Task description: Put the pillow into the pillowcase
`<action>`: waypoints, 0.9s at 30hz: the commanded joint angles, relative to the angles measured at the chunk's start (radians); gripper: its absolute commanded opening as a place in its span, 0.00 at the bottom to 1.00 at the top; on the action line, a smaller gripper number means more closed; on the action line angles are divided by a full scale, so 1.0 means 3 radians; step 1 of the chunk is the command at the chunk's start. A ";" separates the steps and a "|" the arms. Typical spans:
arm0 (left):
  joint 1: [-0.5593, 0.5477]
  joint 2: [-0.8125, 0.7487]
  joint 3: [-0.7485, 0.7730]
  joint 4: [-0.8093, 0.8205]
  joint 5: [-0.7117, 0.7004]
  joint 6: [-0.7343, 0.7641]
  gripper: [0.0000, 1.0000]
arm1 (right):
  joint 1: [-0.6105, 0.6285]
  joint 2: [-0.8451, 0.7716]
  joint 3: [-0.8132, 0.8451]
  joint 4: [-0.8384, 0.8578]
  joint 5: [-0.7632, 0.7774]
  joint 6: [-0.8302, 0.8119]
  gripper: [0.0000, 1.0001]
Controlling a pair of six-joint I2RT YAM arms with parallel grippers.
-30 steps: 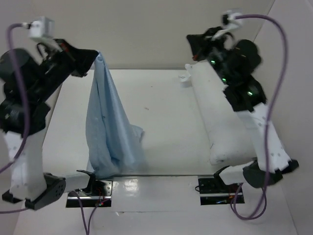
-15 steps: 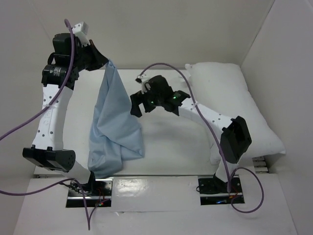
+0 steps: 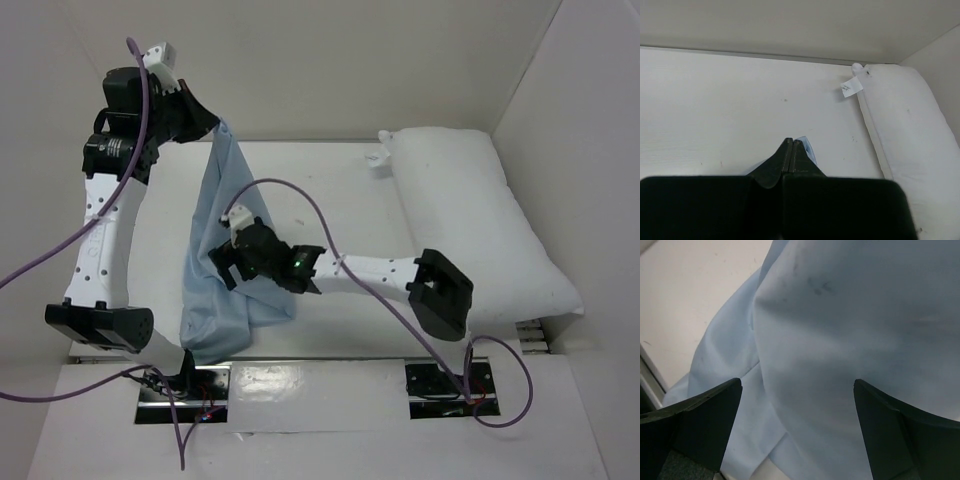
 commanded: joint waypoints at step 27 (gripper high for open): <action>0.0356 -0.0381 0.0007 0.0161 0.0154 -0.0047 0.00 | -0.0447 -0.1701 -0.0460 0.0196 0.1103 -0.0574 0.00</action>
